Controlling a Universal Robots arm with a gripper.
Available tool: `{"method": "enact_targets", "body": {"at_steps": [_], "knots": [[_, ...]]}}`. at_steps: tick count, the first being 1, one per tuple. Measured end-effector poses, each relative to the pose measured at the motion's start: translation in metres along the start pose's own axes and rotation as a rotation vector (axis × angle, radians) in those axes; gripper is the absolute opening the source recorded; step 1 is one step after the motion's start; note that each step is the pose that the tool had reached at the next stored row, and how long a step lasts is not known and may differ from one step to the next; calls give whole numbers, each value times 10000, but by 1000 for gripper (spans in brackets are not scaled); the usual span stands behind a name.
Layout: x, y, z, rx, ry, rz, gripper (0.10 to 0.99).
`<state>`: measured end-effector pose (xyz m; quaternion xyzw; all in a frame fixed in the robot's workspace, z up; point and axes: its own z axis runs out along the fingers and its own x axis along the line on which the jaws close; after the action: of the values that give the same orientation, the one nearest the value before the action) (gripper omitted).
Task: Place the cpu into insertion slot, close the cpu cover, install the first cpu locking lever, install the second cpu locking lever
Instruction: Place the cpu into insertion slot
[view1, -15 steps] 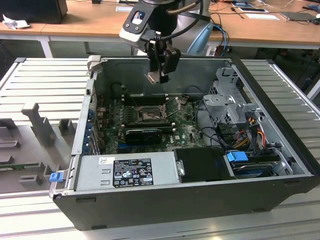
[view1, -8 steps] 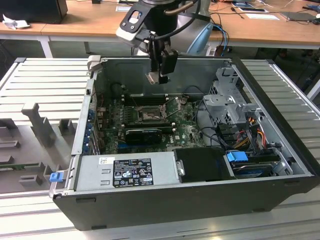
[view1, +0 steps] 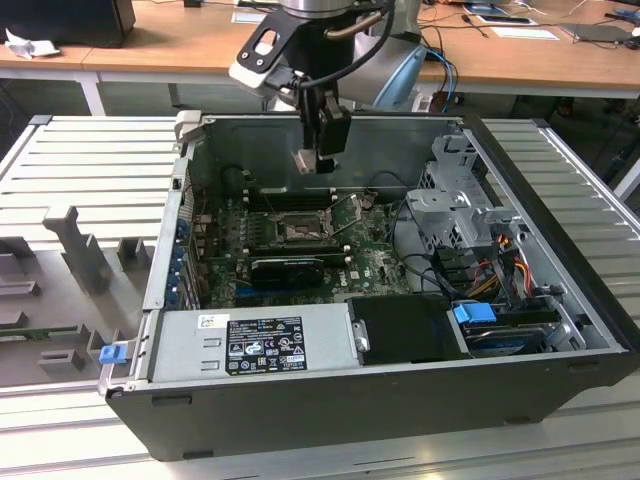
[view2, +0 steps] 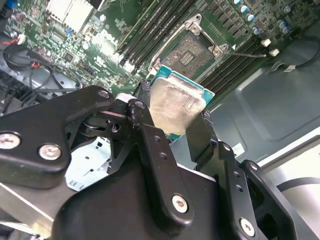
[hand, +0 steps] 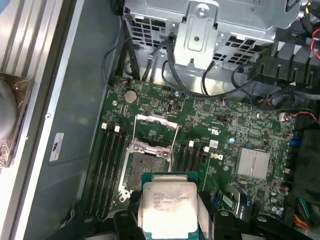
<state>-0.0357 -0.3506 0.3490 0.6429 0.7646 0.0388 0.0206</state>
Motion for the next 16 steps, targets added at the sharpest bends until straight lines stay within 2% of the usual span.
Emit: {"method": "enact_targets", "body": {"at_steps": [5,10,16], "knots": [[-1,-4,46,-16,-67,803,525],[-3,-13,149,-22,-76,879,525],[-4,-22,208,-23,-76,896,525]]}}
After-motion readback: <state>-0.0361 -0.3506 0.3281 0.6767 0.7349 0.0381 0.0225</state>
